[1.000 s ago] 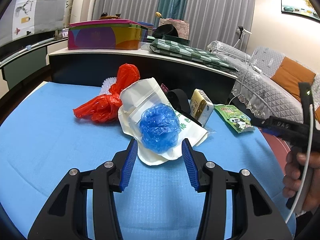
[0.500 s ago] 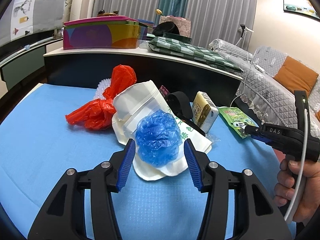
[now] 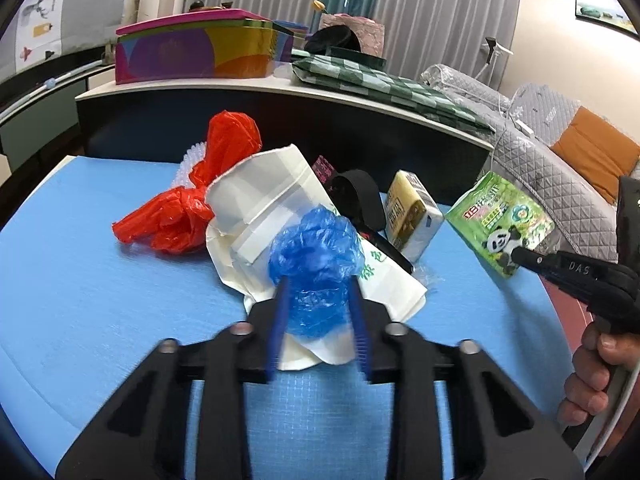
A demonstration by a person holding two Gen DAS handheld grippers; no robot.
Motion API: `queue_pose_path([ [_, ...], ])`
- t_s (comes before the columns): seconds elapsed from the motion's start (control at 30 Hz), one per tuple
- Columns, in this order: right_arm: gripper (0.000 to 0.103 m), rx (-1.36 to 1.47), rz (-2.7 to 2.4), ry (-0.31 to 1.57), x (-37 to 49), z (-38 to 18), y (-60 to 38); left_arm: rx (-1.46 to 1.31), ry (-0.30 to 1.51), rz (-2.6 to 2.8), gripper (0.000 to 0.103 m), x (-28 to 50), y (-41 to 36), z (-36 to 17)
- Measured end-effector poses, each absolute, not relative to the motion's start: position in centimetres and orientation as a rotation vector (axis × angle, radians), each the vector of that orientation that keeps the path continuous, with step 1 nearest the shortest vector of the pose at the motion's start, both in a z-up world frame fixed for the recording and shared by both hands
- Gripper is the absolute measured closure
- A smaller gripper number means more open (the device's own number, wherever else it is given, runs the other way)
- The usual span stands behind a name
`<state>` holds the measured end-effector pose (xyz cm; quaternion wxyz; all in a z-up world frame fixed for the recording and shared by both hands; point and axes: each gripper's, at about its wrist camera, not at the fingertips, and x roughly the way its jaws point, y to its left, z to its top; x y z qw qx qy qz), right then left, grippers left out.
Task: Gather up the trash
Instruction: 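Close the left tool on the blue plastic bag while the right tool grasps the green panda bag, then carry the blue bag with the left tool while the right tool carries the panda bag over the bucket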
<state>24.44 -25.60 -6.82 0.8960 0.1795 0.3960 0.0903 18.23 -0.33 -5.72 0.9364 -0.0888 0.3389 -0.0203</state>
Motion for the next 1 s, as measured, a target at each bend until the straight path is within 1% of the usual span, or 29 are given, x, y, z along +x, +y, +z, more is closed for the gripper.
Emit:
queue_pose_path([
  [0.03,0.102,0.369,0.189,0.818,24.3,-6.6,-25.6,-0.178,0.693,-0.043,0.089,18.1,-0.4,-5.6],
  [0.07,0.102,0.366,0.193,0.813,24.0,-6.4,-25.7,-0.173,0.692,-0.044,0.093,17.9,-0.5,-5.5],
  [0.2,0.102,0.354,0.197,0.798,23.2,-5.5,-26.1,-0.16,0.684,-0.049,0.1,17.2,-0.9,-5.0],
  [0.6,0.102,0.28,0.202,0.748,19.7,-1.8,-26.6,-0.131,0.648,-0.047,0.1,13.8,-1.9,-2.3],
  [1.0,0.102,0.134,0.188,0.656,15.2,3.7,-27.5,-0.121,0.6,-0.086,0.1,10.7,-4.5,1.3],
])
